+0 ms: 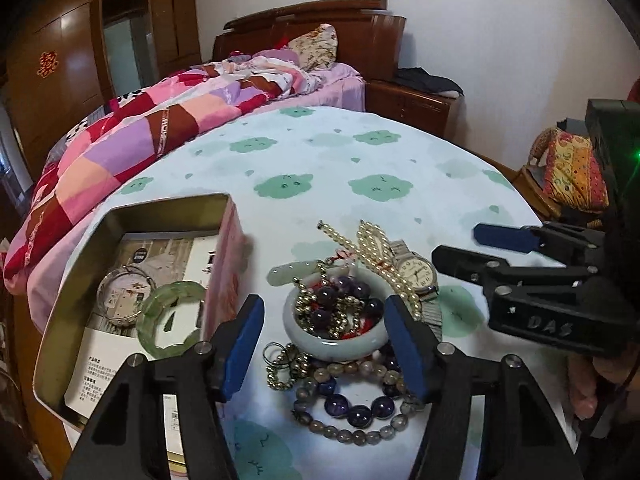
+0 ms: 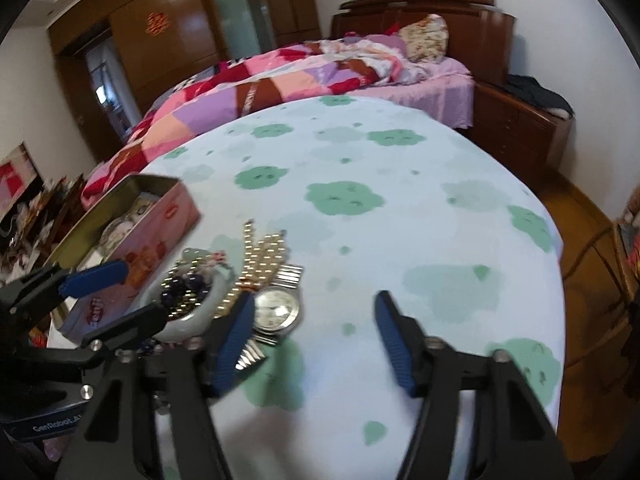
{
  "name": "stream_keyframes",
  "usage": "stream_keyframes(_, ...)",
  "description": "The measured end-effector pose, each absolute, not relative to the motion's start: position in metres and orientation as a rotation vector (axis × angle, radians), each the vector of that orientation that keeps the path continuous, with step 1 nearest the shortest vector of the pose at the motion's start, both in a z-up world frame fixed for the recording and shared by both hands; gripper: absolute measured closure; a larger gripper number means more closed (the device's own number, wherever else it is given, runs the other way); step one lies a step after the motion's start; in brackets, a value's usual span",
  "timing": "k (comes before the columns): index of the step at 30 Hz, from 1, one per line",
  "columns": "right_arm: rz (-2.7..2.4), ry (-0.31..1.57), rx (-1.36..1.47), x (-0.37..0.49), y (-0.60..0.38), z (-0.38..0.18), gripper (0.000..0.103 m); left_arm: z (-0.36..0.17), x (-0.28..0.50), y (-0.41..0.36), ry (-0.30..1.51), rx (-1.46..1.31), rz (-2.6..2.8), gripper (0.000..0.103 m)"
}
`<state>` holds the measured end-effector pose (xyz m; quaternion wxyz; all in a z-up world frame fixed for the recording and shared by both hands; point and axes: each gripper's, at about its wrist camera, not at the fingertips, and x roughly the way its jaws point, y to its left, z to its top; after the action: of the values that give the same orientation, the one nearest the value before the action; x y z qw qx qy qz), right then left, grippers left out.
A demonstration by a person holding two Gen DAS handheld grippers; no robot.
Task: Organize jewelry
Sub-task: 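Move the right gripper to the pearl necklace and close on it, then lift the pearl necklace with the right gripper while the left gripper grasps the white jade bangle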
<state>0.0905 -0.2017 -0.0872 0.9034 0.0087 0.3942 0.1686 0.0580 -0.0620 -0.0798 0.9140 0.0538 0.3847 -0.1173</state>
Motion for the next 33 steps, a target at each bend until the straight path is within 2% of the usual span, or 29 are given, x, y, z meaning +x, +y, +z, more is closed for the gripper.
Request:
stream_keyframes(4,0.378,0.843,-0.034,0.104,-0.182,-0.087,0.061,-0.08,0.058,-0.058,0.787,0.109,-0.209,0.04)
stream_keyframes(14,0.374,0.965,-0.126,0.142,-0.147,-0.103,0.061,-0.076,0.056,-0.039,0.777,0.052,-0.186,0.039)
stream_keyframes(15,0.372,0.96,-0.124,0.143,-0.147,-0.104,0.068,-0.075,0.055,-0.039,0.776,0.051,-0.189,0.039)
stream_keyframes(16,0.375,0.96,-0.12,0.142,-0.148,-0.104,0.08,-0.075,0.054,-0.038,0.774,0.046,-0.192,0.039)
stream_keyframes(18,0.38,0.951,-0.128,0.138,-0.15,-0.103,0.082,-0.073,0.053,-0.036,0.765,0.039,-0.202,0.039)
stream_keyframes(21,0.388,0.914,-0.091,0.133,-0.155,-0.098,0.094,-0.073,0.05,-0.037,0.765,0.049,-0.206,0.039)
stream_keyframes(27,0.41,0.812,0.033,0.111,-0.182,-0.071,0.094,-0.076,0.042,-0.056,0.752,0.135,-0.249,0.038)
stream_keyframes(33,0.406,0.801,0.085,0.101,-0.197,-0.067,0.094,-0.084,0.044,-0.081,0.77,0.216,-0.332,0.039)
